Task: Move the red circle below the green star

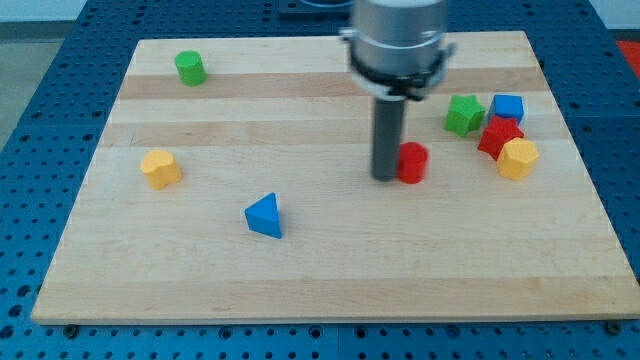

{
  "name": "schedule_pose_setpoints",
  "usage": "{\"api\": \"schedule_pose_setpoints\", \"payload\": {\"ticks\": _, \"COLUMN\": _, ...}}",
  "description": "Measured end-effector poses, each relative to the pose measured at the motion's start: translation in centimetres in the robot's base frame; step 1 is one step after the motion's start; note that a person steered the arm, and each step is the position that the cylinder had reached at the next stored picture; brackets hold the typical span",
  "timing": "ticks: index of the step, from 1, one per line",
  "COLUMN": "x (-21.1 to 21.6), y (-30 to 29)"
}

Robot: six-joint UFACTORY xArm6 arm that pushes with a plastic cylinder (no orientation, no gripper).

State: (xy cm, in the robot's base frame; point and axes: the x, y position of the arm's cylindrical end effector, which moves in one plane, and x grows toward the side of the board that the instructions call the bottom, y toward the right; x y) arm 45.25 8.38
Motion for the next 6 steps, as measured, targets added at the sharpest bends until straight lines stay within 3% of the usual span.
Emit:
{"api": "schedule_pose_setpoints", "payload": {"ticks": 1, "x": -0.5, "y": 4.6}}
{"api": "schedule_pose_setpoints", "payload": {"ticks": 4, "x": 2.8, "y": 6.6}}
{"api": "schedule_pose_setpoints", "payload": {"ticks": 6, "x": -0.3, "y": 9.1}}
